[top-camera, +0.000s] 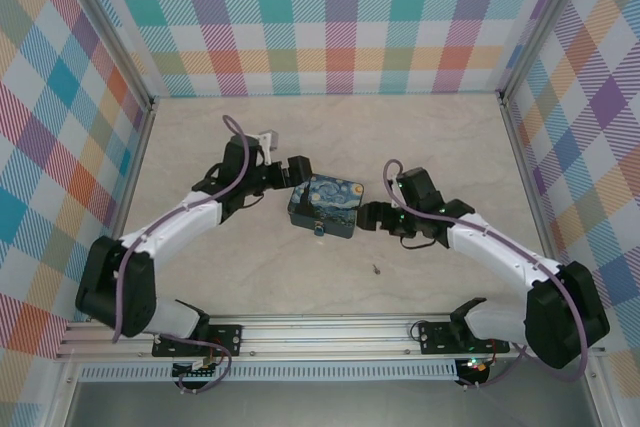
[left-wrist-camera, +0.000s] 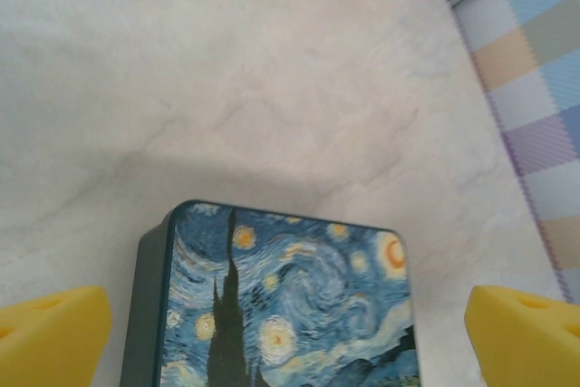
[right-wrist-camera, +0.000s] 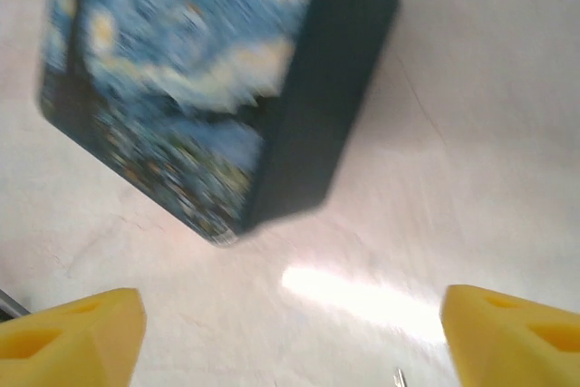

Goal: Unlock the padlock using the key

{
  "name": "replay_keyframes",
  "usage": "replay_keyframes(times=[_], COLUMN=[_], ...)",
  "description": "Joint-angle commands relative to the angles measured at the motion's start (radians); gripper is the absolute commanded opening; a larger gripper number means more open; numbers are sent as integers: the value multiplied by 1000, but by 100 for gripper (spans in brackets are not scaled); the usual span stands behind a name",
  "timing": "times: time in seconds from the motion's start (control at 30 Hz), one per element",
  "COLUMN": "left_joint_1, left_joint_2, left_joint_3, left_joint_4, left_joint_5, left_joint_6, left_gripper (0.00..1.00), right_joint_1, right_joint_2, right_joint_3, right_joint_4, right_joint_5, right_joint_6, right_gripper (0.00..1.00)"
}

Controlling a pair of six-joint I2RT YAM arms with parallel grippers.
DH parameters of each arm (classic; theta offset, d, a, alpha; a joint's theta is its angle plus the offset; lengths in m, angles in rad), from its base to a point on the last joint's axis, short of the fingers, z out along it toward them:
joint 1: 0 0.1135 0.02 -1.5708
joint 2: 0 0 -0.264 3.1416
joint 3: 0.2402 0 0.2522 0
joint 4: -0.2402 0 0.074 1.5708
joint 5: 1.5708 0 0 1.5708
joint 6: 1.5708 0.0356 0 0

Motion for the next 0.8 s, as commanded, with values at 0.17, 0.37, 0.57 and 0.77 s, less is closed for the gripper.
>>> replay_keyframes(times=[0.17, 0.37, 0.57, 0.77], left_joint_1=[13, 27, 34, 37], left_joint_2=[-155, -185, -191, -194], left_joint_3=[-116, -149, -163, -169], left_joint_4=[-17, -10, -2, 0], left_joint_5=[-10, -9, -4, -4], left_joint_6=[10, 14, 6, 1], left_gripper=[100, 100, 100, 100], right_joint_1=[49, 81, 120, 153], right_joint_2=[28, 109, 175, 205], right_joint_3=[-72, -39, -8, -8], right_joint_4=[-177, -175, -195, -202], right_joint_5=[-55, -45, 5, 31], right_joint_6=[45, 41, 29, 30], right_gripper=[68, 65, 59, 48])
